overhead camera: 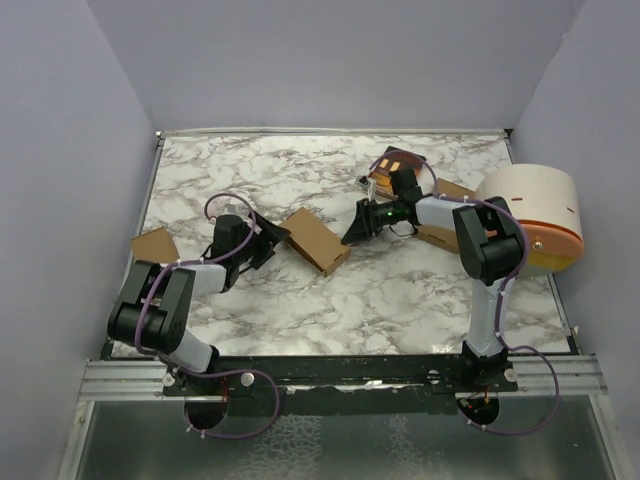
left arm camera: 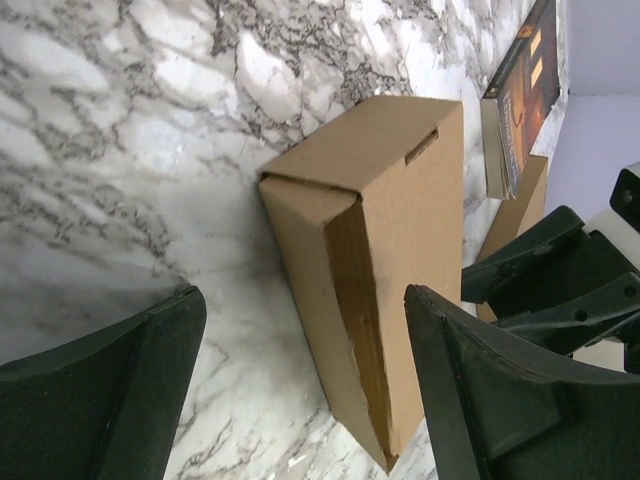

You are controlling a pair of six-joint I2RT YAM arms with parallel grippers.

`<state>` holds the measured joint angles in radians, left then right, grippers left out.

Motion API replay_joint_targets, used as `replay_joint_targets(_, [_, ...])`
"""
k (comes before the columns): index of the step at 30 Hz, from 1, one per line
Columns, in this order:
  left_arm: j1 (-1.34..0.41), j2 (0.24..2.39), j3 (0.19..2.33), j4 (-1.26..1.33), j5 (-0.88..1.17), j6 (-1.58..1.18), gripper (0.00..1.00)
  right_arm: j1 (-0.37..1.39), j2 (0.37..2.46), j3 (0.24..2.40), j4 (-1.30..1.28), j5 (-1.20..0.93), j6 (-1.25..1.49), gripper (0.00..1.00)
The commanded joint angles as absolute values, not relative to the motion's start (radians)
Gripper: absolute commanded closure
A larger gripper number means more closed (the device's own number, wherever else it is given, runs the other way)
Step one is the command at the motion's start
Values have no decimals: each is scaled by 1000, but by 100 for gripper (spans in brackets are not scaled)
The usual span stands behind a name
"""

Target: Fold the paper box

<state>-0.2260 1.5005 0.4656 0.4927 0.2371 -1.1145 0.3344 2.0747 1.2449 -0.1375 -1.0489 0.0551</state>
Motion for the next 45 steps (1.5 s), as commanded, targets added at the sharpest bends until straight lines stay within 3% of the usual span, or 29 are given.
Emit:
replay_joint_targets(1, [-209, 1569, 533, 557, 289, -1092, 19, 347, 2120, 1245, -183, -986, 11, 56])
replay_joint_targets(4, [-203, 1618, 570, 553, 292, -1094, 23, 347, 2120, 1245, -184, -986, 11, 55])
replay_joint_targets(9, [-197, 1670, 594, 579, 310, -1112, 48, 347, 2117, 1245, -184, -985, 9, 55])
replay_joint_targets(11, [-195, 1679, 597, 581, 314, -1114, 51, 347, 2118, 1245, -184, -985, 10, 55])
replay_joint_targets(16, [-191, 1689, 597, 581, 325, -1110, 84, 347, 2118, 1245, -186, -985, 9, 56])
replay_joint_targets(18, [-192, 1690, 597, 581, 334, -1109, 86, 347, 2118, 1245, -186, -983, 10, 55])
replay_joint_targets(22, [-191, 1690, 596, 579, 351, -1100, 84, 346, 2119, 1247, -186, -983, 8, 55])
replay_joint_targets(28, [-188, 1639, 577, 575, 344, -1065, 68, 347, 2120, 1246, -186, -983, 8, 55])
replay_joint_targets(34, [-187, 1534, 522, 572, 323, -1006, 42, 347, 2121, 1246, -186, -985, 8, 55])
replay_joint_targets(39, [-188, 1468, 399, 753, 386, -1027, 22, 347, 2123, 1248, -186, -986, 8, 55])
replay_joint_targets(45, [-235, 1496, 280, 1017, 459, -1169, 18, 347, 2123, 1248, -186, -985, 8, 55])
